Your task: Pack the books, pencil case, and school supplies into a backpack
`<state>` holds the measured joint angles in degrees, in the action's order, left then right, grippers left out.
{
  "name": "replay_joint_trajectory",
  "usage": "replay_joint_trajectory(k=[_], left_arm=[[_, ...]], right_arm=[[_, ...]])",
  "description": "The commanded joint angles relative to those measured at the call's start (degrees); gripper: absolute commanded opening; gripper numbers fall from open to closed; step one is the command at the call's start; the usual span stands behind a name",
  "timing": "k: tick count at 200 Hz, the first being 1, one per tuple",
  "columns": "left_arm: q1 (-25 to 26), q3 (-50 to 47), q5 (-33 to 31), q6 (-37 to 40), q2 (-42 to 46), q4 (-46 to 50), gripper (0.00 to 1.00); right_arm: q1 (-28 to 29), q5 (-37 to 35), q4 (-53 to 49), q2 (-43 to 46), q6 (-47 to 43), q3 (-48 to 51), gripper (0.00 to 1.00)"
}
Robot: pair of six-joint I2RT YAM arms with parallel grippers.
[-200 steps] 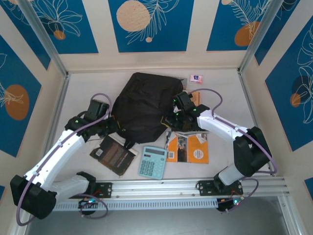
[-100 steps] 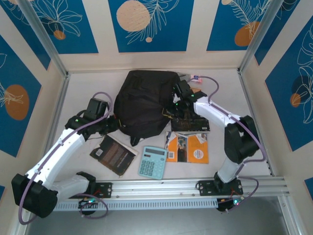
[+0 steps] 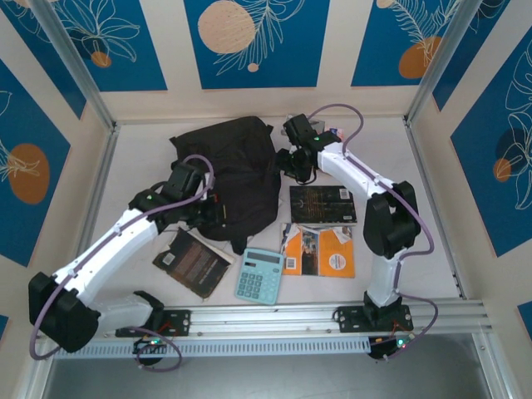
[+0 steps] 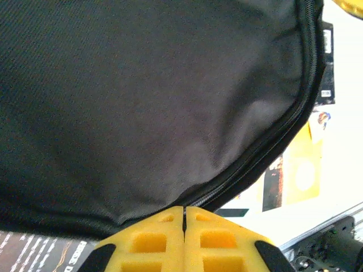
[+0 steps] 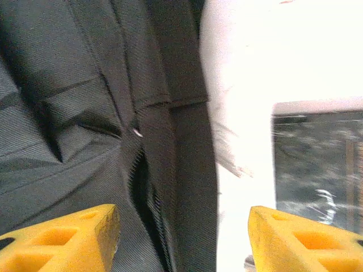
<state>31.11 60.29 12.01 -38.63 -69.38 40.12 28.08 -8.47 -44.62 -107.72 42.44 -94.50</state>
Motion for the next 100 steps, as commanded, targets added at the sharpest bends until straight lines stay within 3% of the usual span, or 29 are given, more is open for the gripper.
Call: replay_joint_trajectory(k=[1, 39, 81, 100], left_arm=[[0.7, 3.9, 2.1, -1.4, -2.1, -3.1, 0.0], [1.3, 8.0, 3.5, -2.4, -4.9, -3.5, 0.0], [3.2, 9.7, 4.3, -4.4, -3.5, -4.0, 0.0], [4.4, 9.2, 4.0, -5.0, -2.5, -4.0, 0.0]], right_arm=[[1.1, -8.2, -8.3, 5.9, 6.4, -0.2, 0.61], [1.8, 1.4, -1.2, 17.0, 14.8, 12.6, 0.55], [6.1, 8.3, 6.8, 22.3, 23.3, 20.9, 0.71], [7.7, 9.5, 7.9, 21.3, 25.9, 21.1, 0.71]])
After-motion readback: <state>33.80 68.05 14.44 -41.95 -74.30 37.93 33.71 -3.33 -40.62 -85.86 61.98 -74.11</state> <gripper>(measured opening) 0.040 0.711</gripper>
